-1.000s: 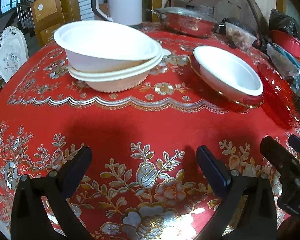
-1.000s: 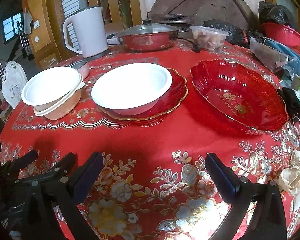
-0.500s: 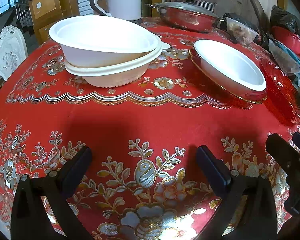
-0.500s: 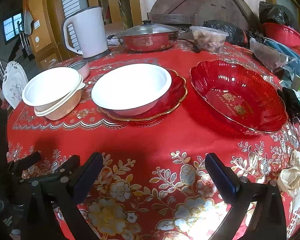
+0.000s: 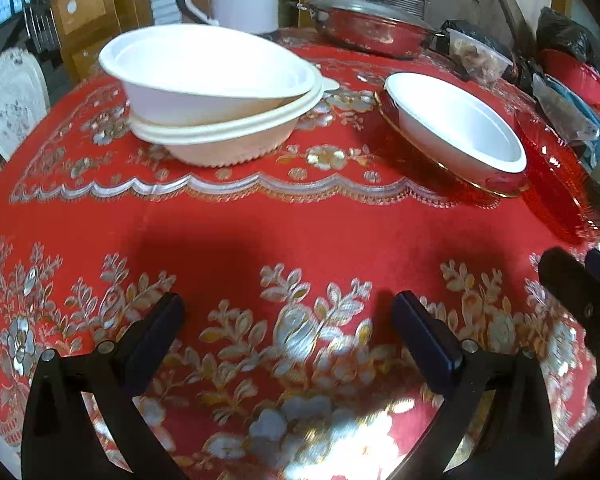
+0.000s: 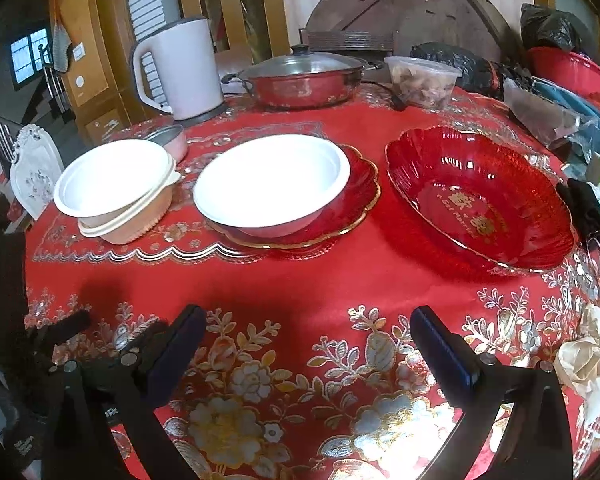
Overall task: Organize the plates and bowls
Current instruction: 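Reach the left tool to a white plate and close on its rim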
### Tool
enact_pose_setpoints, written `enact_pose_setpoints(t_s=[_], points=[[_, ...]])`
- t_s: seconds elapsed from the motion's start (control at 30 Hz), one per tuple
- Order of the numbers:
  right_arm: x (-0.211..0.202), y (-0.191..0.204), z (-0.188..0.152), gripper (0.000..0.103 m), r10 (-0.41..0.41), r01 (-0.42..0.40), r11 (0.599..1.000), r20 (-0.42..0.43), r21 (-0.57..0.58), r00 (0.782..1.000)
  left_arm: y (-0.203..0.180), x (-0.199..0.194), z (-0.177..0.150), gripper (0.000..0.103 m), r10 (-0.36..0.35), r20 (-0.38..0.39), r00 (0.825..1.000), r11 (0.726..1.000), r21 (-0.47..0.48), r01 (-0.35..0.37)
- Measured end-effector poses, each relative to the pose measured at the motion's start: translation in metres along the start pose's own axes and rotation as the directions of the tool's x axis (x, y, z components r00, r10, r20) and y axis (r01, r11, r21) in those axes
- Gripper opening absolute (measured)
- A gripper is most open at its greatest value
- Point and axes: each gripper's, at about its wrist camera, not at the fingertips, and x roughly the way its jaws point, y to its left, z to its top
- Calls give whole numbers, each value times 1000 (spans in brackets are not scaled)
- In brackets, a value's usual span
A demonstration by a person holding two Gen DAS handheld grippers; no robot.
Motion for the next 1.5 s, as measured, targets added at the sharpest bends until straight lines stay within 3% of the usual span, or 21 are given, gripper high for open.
enact_pose_setpoints(t_s=[0.07,0.23,0.47,0.73,0.97,1.1,1.27,1.3,1.33,1.4,1.5], points=[[-4,4,3,103,18,-18,1000,7,-5,1000,12,-7,-1,103,-27,-2,1000,999,-34,27],[-6,15,15,103,75,-75,997,5,-10,997,50,-37,7,103,-9,60,998,995,-98,15],[-1,43,38,103,175,-175,984,-18,-34,984,93,-58,47,103,38,103,994,991,-133,-24],[-2,79,69,103,169,-167,980,12,-112,986,121,-55,90,103,73,97,993,985,-163,-57],[12,92,74,103,170,-170,975,-9,-141,985,117,-35,117,103,83,56,995,988,-138,-75],[16,97,78,103,163,-162,974,-9,-158,987,115,-29,123,101,55,57,997,990,-136,-47],[24,98,86,103,168,-168,973,-14,-156,986,109,-20,130,85,46,44,998,993,-110,-41],[25,98,86,103,167,-167,974,-13,-156,986,108,-16,130,72,37,32,999,994,-107,-34],[25,98,87,103,166,-166,974,-12,-155,986,108,-12,131,52,33,19,999,994,-106,-31],[28,96,88,103,167,-167,974,-15,-150,986,107,-5,131,33,18,-3,1000,994,-109,-18],[33,96,92,103,173,-175,974,-23,-146,985,105,0,129,19,19,-8,1000,995,-99,-19]])
